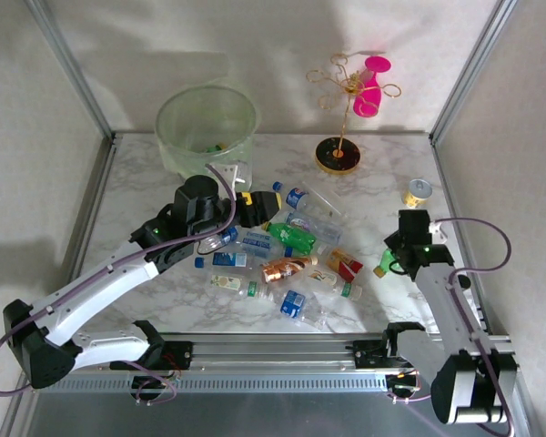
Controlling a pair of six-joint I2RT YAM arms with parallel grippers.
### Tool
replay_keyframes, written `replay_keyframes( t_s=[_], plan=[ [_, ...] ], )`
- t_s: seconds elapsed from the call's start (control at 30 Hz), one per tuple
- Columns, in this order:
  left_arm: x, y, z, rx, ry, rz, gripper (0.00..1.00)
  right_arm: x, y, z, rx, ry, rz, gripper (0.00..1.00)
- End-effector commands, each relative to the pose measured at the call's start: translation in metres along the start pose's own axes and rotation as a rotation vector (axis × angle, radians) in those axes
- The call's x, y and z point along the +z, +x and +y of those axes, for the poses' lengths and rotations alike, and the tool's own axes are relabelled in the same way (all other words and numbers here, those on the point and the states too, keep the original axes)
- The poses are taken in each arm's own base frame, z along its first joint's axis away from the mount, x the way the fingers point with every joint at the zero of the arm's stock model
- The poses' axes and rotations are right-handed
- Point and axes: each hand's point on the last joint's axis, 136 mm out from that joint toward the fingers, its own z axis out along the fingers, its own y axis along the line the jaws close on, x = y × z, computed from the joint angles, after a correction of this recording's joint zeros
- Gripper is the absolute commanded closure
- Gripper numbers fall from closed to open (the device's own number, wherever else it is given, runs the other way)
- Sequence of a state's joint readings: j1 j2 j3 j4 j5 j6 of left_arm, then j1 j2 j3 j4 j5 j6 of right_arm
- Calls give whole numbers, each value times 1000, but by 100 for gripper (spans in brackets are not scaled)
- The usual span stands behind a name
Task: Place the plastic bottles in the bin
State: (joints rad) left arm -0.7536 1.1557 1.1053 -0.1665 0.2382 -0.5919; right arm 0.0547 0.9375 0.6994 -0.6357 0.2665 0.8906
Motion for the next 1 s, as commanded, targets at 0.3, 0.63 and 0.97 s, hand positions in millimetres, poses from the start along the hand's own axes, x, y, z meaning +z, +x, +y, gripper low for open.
replay_keyframes(
  t_s=[0.3, 0.63, 0.97],
  plan=[
    [-17, -24, -43, 46, 69, -26, 29, -149, 10, 180, -343, -965, 177, 47],
    [5, -4, -69, 1, 244, 56, 28, -248, 30, 230, -421, -1398, 218, 46],
    [10, 12, -98, 50, 420, 153, 27, -292, 48, 246, -394, -1580, 321, 48]
  ],
)
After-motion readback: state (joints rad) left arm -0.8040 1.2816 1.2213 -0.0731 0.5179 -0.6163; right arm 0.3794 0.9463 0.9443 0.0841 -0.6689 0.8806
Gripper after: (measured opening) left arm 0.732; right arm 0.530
